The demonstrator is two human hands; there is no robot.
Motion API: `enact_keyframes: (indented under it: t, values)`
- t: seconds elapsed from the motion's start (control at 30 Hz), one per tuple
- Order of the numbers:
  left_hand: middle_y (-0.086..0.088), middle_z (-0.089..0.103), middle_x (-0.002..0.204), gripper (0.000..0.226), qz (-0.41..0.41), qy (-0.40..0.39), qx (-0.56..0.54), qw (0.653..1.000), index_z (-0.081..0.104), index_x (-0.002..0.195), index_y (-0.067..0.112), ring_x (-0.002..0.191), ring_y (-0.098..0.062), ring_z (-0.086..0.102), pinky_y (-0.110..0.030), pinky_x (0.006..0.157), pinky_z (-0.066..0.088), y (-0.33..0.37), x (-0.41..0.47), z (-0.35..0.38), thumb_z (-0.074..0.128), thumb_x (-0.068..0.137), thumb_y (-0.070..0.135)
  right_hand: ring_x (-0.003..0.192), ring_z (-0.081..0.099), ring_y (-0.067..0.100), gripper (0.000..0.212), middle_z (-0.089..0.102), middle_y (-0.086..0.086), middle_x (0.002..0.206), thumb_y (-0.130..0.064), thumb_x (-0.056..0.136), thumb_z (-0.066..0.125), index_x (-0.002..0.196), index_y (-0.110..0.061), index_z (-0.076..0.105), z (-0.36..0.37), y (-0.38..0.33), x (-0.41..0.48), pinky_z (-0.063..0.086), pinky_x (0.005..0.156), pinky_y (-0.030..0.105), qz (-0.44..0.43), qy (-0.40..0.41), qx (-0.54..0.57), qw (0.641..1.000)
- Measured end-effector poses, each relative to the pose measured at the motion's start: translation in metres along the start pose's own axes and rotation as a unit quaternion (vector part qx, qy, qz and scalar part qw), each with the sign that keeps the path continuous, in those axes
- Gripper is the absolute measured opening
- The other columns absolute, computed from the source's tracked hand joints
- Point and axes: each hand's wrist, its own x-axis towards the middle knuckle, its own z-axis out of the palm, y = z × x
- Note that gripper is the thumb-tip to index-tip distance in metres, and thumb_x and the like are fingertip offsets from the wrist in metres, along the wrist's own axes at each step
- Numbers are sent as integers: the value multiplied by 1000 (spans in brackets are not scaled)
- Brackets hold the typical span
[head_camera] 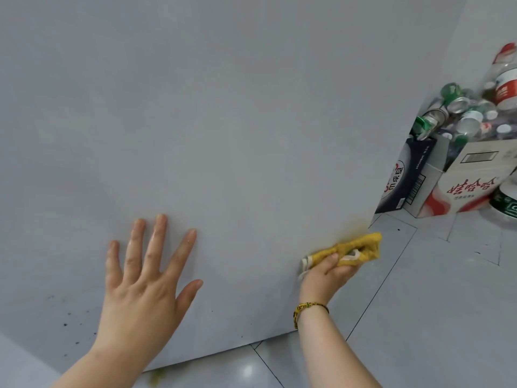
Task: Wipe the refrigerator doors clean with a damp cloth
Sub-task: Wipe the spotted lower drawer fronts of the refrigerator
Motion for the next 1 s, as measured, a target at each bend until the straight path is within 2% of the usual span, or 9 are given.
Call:
enact_keyframes:
  t: [0.1,0.17,0.27,0.4,0.53,0.63,0.73,0.87,1.0]
  values:
    - [-12,7,151,63,-8,-21,-2,1000,31,135,21,141,-15,-17,-38,114,-7,1,1,-4,6,91,58,139,21,27,55,19,17,151,-18,95,33,144,0,15,1,-2,5,16,116,39,69,28,20,997]
    - [-16,18,145,62,-15,-27,-9,999,33,134,20,141,-13,-17,-36,114,-6,1,0,-6,7,91,57,141,16,28,50,15,19,152,-9,97,32,143,3,17,5,-19,1,9,116,27,55,16,21,998]
    - [-18,21,143,60,-36,-14,-33,999,33,134,18,142,-11,-14,-33,115,-5,-1,-3,-10,11,92,55,139,12,37,52,11,23,148,-14,91,36,139,4,26,18,-58,-21,1,109,11,-180,-57,0,982]
    - [-21,19,142,59,-76,18,-31,996,34,133,16,143,-19,-7,-34,115,-6,-12,-12,-13,15,92,55,132,15,38,38,15,19,144,-31,98,27,134,-20,25,43,-78,-35,4,115,29,-455,-95,-69,883]
    - [-21,15,142,68,-163,7,-57,985,34,134,15,134,-27,-2,-27,113,-13,-36,-22,-20,13,89,61,130,15,38,42,18,22,145,-34,97,25,133,-11,26,42,-48,-51,3,114,27,-398,-61,-61,913]
    - [-20,18,143,71,-199,-35,-51,978,32,135,15,133,-28,0,-23,111,-16,-59,-32,-22,10,88,63,135,8,35,43,10,22,149,-33,98,25,138,-20,17,32,-3,-76,2,114,28,-382,-93,-89,915]
    - [-21,26,142,67,-179,-62,-31,981,32,137,15,132,-31,8,-25,112,-14,-75,-38,-23,11,90,58,143,-9,20,51,-13,1,155,-34,100,20,146,-29,1,19,39,-92,3,114,37,-488,-159,-167,842]
    - [-14,23,144,57,-143,-21,-79,986,28,138,14,135,-21,2,-21,112,-8,-85,-42,-24,24,91,47,142,-15,23,49,-18,0,154,-30,101,16,146,-29,-3,8,41,-74,3,111,42,-597,-215,-223,740]
    - [-1,8,149,65,-294,52,-170,939,16,145,12,138,-5,-2,-25,110,-1,-97,-54,-31,48,90,26,144,-8,21,50,-10,-2,156,-26,100,23,147,-30,5,26,-8,-61,-2,117,39,-716,-225,-184,634]
